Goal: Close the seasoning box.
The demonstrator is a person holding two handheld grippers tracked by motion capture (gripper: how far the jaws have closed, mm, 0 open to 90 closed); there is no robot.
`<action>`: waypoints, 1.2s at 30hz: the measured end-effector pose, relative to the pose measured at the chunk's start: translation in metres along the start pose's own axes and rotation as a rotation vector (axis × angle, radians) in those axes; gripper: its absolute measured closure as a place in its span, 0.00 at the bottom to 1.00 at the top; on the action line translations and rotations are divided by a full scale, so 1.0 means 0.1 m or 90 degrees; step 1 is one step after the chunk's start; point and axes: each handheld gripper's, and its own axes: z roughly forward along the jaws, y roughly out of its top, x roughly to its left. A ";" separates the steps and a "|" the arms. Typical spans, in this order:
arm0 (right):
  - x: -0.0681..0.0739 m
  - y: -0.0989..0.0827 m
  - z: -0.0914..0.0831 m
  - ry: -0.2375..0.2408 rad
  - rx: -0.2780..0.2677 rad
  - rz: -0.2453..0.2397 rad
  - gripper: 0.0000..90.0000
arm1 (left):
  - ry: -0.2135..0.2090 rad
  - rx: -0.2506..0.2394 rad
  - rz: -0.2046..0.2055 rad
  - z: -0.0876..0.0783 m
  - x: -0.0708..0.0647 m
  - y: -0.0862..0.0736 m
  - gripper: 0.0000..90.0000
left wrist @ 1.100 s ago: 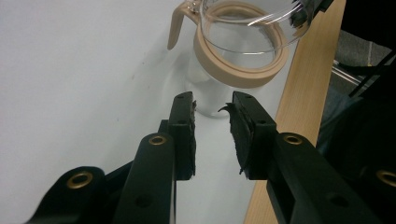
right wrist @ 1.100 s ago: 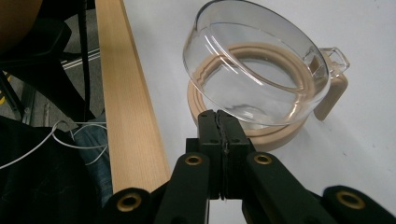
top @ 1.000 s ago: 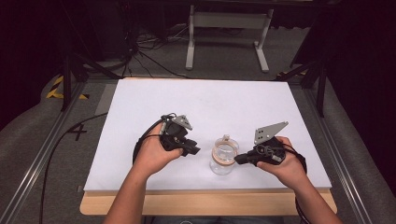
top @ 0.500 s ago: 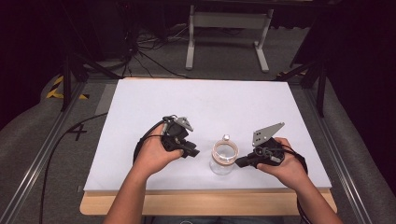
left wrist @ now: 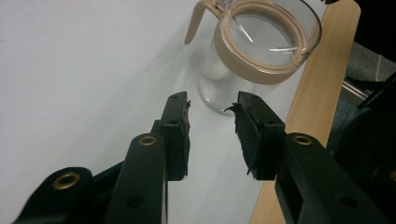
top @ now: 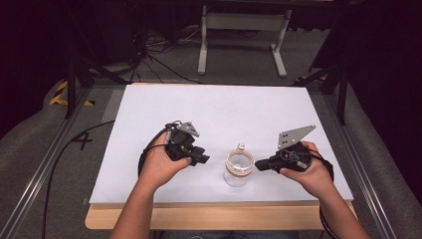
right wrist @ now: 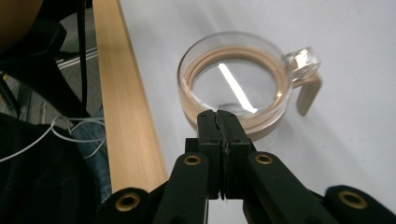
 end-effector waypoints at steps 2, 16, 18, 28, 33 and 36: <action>-0.01 0.01 -0.03 -0.005 -0.012 0.000 0.95 | 0.009 -0.011 -0.009 -0.05 0.01 -0.04 0.72; -0.30 -0.04 -0.45 -0.122 -0.121 0.044 0.80 | 0.060 -0.047 -0.058 -0.22 0.16 -0.26 0.68; -0.36 -0.09 -0.48 -0.141 -0.124 0.058 0.78 | 0.068 -0.049 -0.061 -0.22 0.20 -0.28 0.67; -0.76 -0.45 -0.57 -0.227 -0.129 0.123 0.70 | 0.072 -0.055 -0.089 -0.14 0.38 -0.40 0.66; -0.96 -0.64 -0.50 -0.240 -0.111 0.138 0.68 | 0.064 -0.064 -0.099 -0.07 0.49 -0.47 0.65; -1.05 -0.74 -0.44 -0.243 -0.095 0.141 0.68 | 0.071 -0.060 -0.103 -0.02 0.54 -0.51 0.65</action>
